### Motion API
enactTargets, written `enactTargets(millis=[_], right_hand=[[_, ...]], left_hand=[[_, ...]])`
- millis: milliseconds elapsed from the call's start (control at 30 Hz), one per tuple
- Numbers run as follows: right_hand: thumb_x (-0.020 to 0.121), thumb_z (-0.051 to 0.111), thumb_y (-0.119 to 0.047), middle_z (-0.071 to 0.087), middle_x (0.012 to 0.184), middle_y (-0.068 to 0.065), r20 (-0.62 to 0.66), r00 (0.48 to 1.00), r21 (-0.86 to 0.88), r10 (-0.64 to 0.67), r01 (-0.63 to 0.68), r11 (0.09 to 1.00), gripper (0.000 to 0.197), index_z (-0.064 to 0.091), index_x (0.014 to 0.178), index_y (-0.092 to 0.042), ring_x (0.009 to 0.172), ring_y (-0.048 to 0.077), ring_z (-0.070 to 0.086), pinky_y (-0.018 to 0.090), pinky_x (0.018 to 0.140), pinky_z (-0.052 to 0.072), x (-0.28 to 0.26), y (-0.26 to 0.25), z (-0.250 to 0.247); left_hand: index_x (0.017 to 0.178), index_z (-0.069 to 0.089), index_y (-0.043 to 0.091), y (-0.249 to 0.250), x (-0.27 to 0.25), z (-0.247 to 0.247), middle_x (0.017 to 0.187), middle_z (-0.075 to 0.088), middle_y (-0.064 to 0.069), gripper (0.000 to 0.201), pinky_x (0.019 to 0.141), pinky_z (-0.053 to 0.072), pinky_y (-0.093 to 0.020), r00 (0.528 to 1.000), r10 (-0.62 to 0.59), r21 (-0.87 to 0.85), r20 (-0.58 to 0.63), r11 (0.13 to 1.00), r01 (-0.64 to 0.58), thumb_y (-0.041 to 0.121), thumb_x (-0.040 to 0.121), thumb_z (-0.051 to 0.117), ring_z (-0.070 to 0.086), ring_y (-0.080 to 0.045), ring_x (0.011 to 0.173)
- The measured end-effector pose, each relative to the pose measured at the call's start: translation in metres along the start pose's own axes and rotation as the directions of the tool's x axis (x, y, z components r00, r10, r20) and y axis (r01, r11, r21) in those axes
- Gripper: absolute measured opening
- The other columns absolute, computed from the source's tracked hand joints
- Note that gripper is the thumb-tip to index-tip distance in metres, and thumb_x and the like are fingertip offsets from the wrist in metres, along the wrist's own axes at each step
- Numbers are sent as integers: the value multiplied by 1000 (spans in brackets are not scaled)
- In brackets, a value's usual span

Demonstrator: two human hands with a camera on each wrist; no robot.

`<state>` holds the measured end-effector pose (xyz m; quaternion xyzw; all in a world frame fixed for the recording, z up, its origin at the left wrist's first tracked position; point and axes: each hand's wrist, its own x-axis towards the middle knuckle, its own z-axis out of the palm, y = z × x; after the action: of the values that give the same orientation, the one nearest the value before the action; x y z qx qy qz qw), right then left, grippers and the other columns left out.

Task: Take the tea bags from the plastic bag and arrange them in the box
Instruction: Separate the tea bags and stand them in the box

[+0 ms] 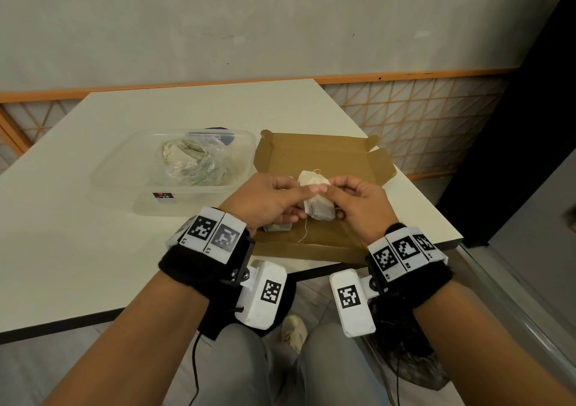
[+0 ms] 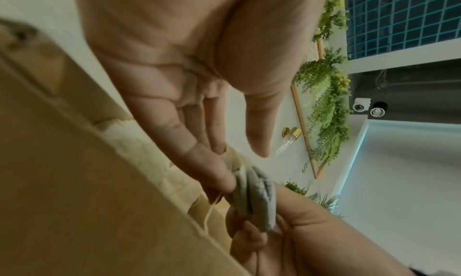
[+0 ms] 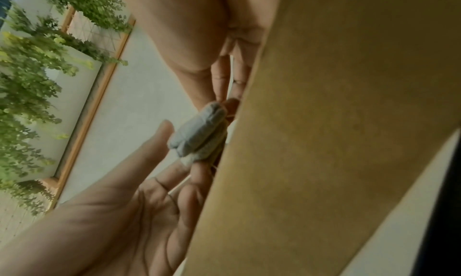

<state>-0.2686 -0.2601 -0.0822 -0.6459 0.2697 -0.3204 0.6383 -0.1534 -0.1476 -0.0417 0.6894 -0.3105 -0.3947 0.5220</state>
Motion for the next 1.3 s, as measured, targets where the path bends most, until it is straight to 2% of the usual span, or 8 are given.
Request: enactTargets(millis=[133,300,433,500,733,933,1100,1300], right_hand=[[81,69,-11,61,79,-2,-8,1000,-48,12,-13,999,15,62,93,-15,63,2,54,13,53,44,-3,-7,2],[73,76,-22,50,118,-7,216,975,-486,-48,150,861,71,40,133,-28,105,8,49,23,90,44,-5,-41,-8],[77,72,-26,63,96,-5,426,902,-745,66,308,592,31,62,106,-22,87,11,56,28,83,45,5,-75,-5],[79,71,-23,64,80,-5,448,890,-750,87,322,578,14,66,90,-18,73,10,56,29,77,44,9,-84,-2],[82,68,-23,71,99,8,478,844,-828,245,339,448,21,67,100,-13,94,23,64,40,93,47,22,-95,4],[83,66,-30,58,72,-13,450,803,-874,391,307,376,16,66,95,-20,67,1,50,14,64,37,32,-72,17],[84,66,-30,58,67,-6,368,838,-894,404,199,402,6,63,81,-26,63,6,49,16,63,37,49,-55,20],[82,67,-6,59,63,4,300,854,-845,424,31,535,14,63,96,-8,37,-1,52,11,47,47,54,-55,23]], left_hand=[[108,63,-1,-2,2,1,68,66,-5,28,60,54,-17,998,43,89,-50,995,-39,11,84,69,62,-4,54],[99,70,4,-3,-1,-5,69,65,-4,20,59,51,-18,991,131,237,-40,964,-118,17,83,72,61,-11,62],[84,71,12,2,-8,-3,68,66,-3,4,50,42,-10,984,177,248,-5,954,-170,16,83,71,60,-7,58],[84,70,15,2,-12,-3,70,66,0,2,49,39,-7,979,202,197,-41,962,-190,16,83,71,60,-3,58],[86,65,29,-40,-33,-5,94,67,7,24,78,45,-20,814,256,-124,-521,921,-369,5,83,67,60,-12,96],[105,58,27,-77,-25,6,117,61,1,40,87,46,-22,835,115,-232,-538,932,-278,-5,83,60,56,-16,113],[108,59,23,-83,-24,5,116,63,-3,38,83,45,-18,832,81,-328,-549,894,-304,-6,84,58,58,-16,110],[121,59,7,-78,-25,3,120,64,-7,42,95,48,-27,856,6,-478,-517,827,-295,-10,83,59,59,-19,113]])
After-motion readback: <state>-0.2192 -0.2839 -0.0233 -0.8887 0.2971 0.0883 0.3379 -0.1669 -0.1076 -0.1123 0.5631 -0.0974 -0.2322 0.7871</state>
